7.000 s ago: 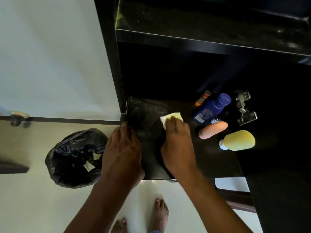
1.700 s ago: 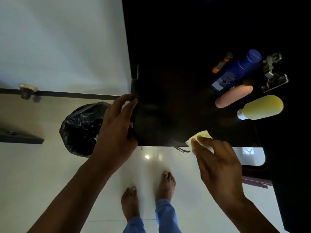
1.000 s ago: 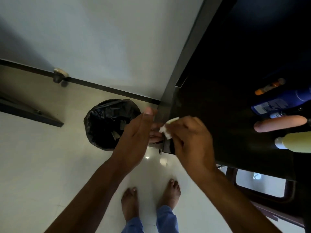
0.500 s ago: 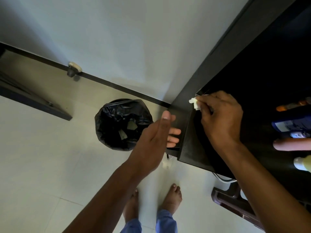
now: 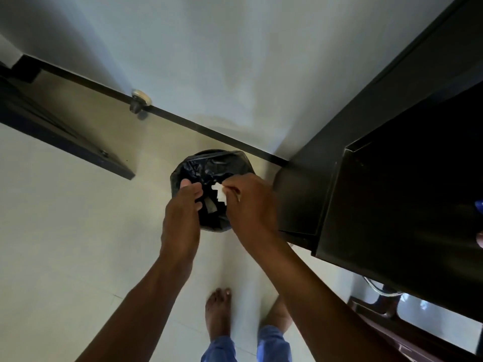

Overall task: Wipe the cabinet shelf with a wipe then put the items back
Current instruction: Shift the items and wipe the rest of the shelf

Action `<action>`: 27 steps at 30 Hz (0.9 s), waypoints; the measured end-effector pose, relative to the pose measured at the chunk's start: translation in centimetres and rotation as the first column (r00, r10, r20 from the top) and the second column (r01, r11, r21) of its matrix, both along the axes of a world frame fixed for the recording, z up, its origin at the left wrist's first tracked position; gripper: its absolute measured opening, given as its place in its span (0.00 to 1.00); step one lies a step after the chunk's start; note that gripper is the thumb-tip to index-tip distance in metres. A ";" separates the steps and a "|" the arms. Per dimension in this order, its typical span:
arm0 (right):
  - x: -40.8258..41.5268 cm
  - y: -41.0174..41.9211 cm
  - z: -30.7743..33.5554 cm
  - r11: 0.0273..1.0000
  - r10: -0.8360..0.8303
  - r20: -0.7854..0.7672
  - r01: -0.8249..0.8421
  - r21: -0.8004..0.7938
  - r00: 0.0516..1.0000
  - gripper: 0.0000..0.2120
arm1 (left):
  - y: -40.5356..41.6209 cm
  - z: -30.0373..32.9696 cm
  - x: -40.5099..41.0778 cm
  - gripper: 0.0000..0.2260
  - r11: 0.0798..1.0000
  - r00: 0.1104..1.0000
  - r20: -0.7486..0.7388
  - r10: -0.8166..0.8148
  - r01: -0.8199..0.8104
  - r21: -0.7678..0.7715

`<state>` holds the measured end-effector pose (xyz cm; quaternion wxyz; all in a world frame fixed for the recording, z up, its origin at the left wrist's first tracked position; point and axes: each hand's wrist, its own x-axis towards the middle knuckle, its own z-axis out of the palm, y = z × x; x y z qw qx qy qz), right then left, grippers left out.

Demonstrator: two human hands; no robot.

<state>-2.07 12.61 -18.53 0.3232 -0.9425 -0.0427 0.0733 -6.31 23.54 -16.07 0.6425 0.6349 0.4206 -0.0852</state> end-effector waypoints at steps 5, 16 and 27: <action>1.8 2.0 -4.1 0.994 -0.002 -0.153 -0.015 -0.111 0.988 0.12 | 2.1 0.8 -0.1 0.16 1.000 1.000 -0.016 -0.001 0.001 0.016; -6.8 -7.8 5.7 0.979 -0.147 0.177 0.119 0.163 0.973 0.12 | -3.4 4.4 -0.1 0.15 0.807 0.829 0.187 -0.527 0.419 0.416; -10.7 -26.8 10.5 0.827 -0.557 0.321 0.546 0.135 0.766 0.10 | -19.7 7.1 1.0 0.14 0.639 0.530 0.357 -0.769 0.649 0.414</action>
